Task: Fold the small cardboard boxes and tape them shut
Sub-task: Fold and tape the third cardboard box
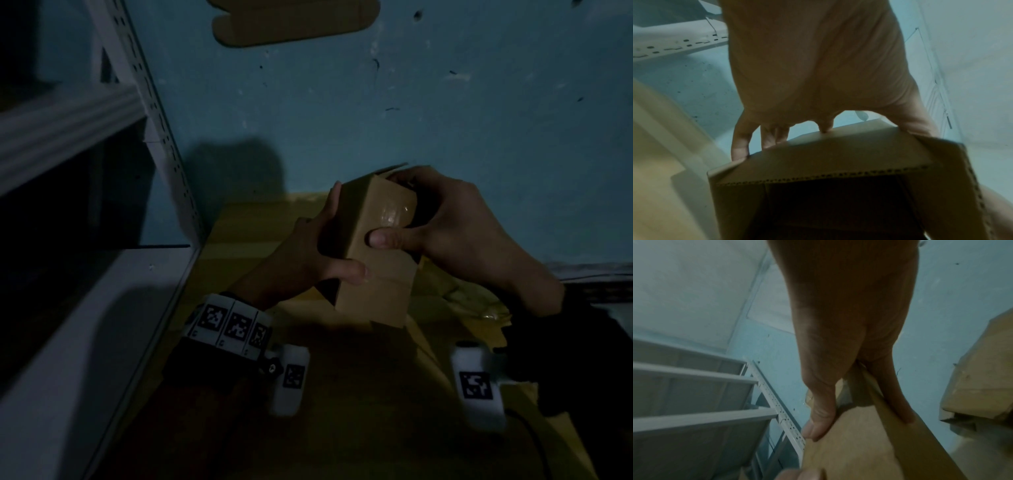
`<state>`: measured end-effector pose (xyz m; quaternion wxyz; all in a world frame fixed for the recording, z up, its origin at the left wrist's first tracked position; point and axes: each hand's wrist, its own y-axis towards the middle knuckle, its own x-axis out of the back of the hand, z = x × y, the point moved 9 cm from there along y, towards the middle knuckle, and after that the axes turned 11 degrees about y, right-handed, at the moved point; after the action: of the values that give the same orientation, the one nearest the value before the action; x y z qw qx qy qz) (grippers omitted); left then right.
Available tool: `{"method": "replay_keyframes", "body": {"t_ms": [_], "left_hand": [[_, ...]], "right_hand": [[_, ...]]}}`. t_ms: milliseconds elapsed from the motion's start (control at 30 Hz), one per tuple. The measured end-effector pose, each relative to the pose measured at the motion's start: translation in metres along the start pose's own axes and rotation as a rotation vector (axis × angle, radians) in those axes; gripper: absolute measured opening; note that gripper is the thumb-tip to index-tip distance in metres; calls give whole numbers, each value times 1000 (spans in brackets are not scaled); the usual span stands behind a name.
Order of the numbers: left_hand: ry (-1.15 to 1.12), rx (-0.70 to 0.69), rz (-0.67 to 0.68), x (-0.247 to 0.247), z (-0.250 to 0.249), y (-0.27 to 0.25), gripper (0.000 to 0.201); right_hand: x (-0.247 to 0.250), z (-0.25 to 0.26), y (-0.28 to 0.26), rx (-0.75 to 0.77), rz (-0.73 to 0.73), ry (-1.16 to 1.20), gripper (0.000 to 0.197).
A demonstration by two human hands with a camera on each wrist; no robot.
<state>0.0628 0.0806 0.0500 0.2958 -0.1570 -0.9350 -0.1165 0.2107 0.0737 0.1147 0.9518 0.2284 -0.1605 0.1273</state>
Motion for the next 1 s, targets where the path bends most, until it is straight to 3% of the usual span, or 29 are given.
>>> {"method": "replay_keyframes", "body": {"t_ms": [200, 400, 567, 667, 833, 1000], "left_hand": [[26, -2, 16, 0, 1, -1, 123], [32, -20, 29, -1, 0, -3, 124], [-3, -33, 16, 2, -1, -3, 116], [-11, -25, -2, 5, 0, -4, 114], [-6, -28, -24, 7, 5, -1, 118], [-27, -58, -14, 5, 2, 0, 128]], "right_hand": [[-2, 2, -1, 10, 88, 109, 44], [6, 5, -5, 45, 130, 72, 41], [18, -13, -1, 26, 54, -31, 67], [30, -20, -2, -15, -7, 45, 51], [54, -6, -6, 112, -356, -21, 21], [55, -1, -7, 175, -416, 39, 21]]}}
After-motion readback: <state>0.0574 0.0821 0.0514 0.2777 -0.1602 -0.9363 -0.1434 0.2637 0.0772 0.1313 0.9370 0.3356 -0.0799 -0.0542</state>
